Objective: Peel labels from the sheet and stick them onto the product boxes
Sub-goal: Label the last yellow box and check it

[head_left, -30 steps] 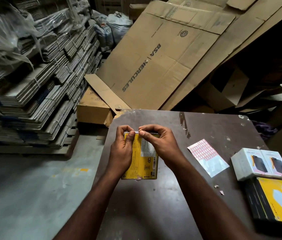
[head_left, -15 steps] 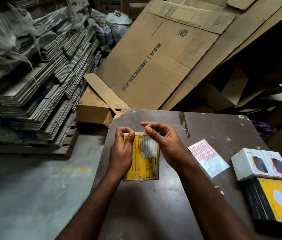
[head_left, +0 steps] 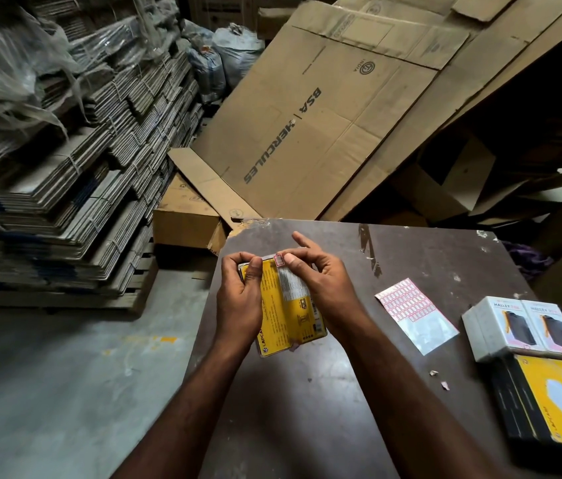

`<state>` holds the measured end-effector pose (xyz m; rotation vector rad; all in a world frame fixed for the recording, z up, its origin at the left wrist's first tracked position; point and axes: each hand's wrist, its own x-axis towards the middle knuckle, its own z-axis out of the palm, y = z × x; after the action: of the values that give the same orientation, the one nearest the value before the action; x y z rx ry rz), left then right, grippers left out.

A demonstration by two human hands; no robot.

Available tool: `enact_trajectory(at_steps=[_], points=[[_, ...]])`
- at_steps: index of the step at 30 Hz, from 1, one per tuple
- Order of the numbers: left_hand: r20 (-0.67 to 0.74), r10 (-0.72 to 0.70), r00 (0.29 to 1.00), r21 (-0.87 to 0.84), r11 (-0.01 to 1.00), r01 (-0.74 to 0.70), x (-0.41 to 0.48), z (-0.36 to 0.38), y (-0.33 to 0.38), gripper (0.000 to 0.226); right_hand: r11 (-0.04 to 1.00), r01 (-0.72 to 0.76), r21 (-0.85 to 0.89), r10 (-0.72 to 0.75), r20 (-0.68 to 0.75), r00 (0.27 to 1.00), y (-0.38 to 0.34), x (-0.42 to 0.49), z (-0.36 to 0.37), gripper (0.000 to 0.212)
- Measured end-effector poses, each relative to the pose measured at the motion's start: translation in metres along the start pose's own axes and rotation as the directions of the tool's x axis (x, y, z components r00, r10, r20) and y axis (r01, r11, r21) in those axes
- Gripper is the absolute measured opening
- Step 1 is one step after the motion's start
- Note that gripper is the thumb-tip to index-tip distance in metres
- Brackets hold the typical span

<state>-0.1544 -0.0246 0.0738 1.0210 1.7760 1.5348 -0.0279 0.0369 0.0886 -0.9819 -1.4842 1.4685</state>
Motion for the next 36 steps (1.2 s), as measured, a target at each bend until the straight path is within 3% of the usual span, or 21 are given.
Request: enact_trajectory(at_steps=[36], points=[[0.103,0.068,0.992,-0.068,0.996,-0.061,-0.0023,0.0032,0.0068,0.023,0.997,0.053,-0.051,-0.06,-0.143,0.988,0.0043,-0.0047,-0.0004,0.013]])
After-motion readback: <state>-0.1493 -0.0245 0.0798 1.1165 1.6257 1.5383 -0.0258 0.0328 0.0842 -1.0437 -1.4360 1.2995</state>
